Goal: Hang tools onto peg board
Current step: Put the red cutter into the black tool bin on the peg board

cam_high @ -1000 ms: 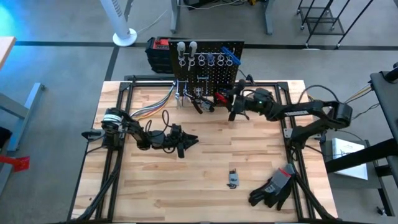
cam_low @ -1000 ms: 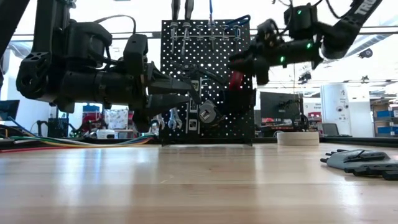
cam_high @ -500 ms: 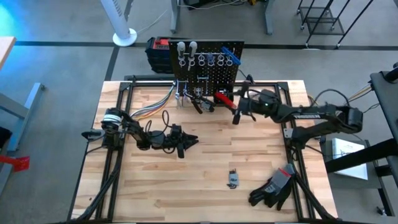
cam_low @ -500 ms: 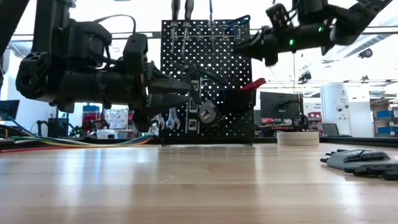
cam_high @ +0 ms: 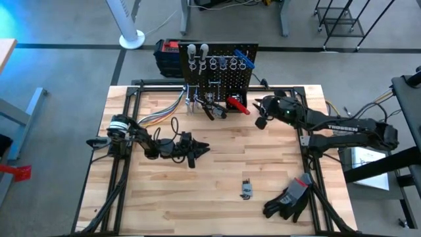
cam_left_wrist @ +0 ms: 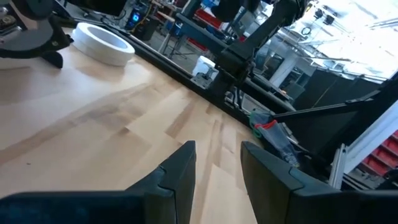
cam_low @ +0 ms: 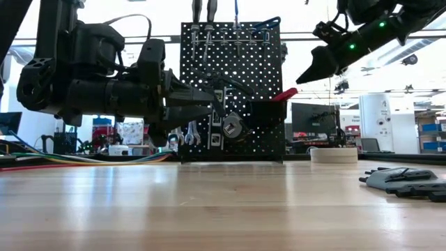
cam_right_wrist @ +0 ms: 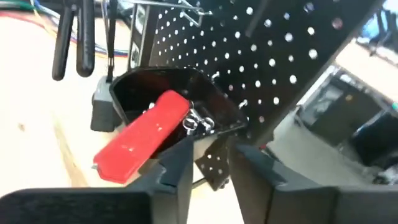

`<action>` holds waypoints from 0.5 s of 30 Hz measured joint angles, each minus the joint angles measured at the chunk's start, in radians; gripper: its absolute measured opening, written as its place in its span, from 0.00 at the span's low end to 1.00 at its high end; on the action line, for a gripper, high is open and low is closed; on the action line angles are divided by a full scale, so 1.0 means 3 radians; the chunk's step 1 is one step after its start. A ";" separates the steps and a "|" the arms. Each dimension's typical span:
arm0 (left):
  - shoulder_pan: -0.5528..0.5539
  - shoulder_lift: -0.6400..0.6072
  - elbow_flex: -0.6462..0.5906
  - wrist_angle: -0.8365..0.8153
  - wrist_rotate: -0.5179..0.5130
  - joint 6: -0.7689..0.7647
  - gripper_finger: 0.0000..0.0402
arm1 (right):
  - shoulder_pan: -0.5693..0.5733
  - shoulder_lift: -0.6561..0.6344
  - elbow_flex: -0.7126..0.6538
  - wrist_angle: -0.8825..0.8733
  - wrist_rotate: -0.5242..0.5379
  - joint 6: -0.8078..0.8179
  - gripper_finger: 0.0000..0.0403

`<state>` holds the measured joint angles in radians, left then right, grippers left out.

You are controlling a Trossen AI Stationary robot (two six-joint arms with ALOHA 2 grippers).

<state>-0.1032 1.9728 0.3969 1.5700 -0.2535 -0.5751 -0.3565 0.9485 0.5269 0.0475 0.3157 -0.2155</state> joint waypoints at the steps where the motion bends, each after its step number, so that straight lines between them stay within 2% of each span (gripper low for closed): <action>1: 0.0001 0.0000 0.0000 0.0000 0.0000 0.0008 0.29 | 0.0001 -0.0017 -0.0015 -0.0002 -0.0005 0.0078 0.20; 11: -0.0023 0.0000 0.0000 -0.0008 0.0001 -0.0032 0.29 | -0.0006 0.0301 -0.0059 -0.0067 -0.0038 0.0660 0.03; 13: -0.0032 0.0000 0.0000 -0.0007 0.0001 -0.0033 0.29 | -0.0006 0.0368 -0.0060 0.0013 -0.0200 0.0691 0.01; 15: -0.0032 0.0000 0.0000 -0.0007 0.0002 -0.0033 0.29 | -0.0005 0.0431 -0.0060 0.0190 -0.0505 0.0709 0.00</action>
<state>-0.1127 1.9728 0.3969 1.5679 -0.2530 -0.5850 -0.3580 1.0777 0.5090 0.1044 0.1642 -0.0028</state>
